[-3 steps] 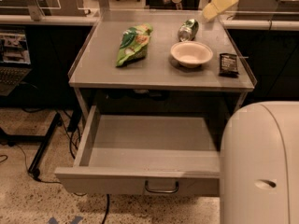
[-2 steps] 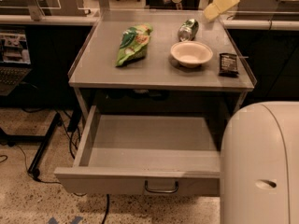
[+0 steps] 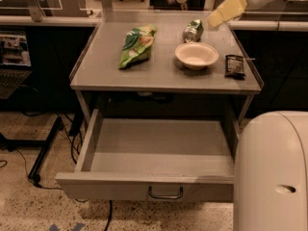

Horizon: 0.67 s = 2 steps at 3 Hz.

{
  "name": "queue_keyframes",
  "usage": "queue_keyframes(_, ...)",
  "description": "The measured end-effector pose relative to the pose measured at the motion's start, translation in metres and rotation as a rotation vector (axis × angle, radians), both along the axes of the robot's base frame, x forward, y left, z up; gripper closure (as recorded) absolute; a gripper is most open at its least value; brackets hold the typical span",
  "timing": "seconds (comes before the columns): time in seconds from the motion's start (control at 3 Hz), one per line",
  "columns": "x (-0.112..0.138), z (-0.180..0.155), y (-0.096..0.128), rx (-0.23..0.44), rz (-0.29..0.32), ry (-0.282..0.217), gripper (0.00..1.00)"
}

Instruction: Place green rice chip bag into top drawer

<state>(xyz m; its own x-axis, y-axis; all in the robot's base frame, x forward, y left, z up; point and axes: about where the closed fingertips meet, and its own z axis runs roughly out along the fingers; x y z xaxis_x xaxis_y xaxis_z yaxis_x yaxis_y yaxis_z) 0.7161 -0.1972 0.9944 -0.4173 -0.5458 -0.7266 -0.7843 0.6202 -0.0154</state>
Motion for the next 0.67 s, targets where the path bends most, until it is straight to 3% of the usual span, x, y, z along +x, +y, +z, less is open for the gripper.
queue_keyframes(0.33, 0.012, -0.002, 0.034, 0.141, 0.111, -0.052, 0.0)
queue_keyframes(0.67, 0.028, 0.0, 0.068, 0.215, 0.195, -0.127, 0.0)
